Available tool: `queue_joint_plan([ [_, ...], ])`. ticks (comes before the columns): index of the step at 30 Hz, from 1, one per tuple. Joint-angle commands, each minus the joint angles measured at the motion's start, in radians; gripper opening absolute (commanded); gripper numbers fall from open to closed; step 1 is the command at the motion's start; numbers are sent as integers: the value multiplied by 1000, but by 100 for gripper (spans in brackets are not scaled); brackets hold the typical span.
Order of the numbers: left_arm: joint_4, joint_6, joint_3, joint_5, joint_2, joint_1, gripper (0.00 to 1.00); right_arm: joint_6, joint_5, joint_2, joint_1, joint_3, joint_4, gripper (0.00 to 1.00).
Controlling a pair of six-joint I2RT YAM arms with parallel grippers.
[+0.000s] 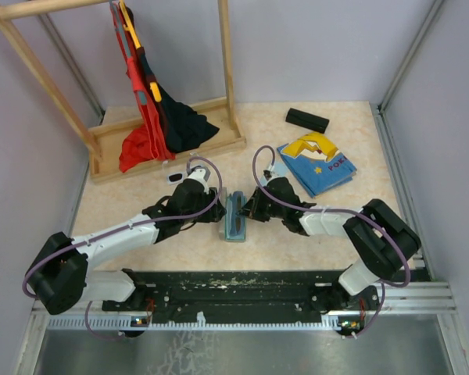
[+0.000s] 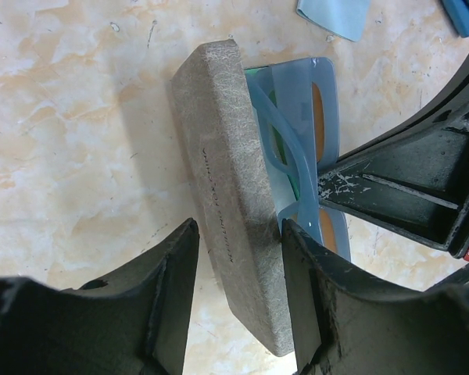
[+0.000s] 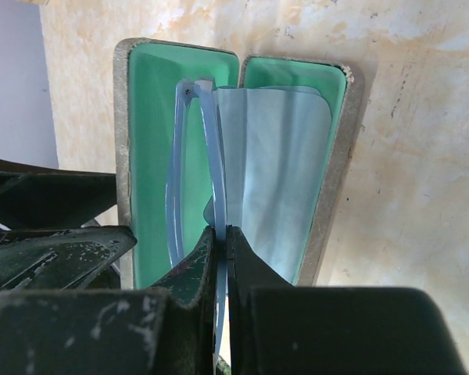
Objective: Organize the sunglasses
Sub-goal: Place the sunglasses in the sunglasses case.
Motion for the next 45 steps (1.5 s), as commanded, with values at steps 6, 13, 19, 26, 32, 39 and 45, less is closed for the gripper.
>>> queue_joint_plan([
  [6,9,17,4,-5,-10,5,52,-24,16,30,8,59,17,0],
  [13,9,20,8,-4,-6,6,52,-22,25,53,11,62,10,0],
  [19,9,24,10,-4,-3,7,52,-19,34,60,16,61,3,0],
  [26,11,25,16,1,3,7,52,-14,31,76,24,68,3,0],
  [32,10,29,17,7,5,7,52,-10,28,92,28,71,3,0],
  [39,14,27,16,15,9,7,52,-2,19,104,36,74,3,0],
  [45,13,29,17,22,6,7,51,9,30,111,41,77,-1,0],
])
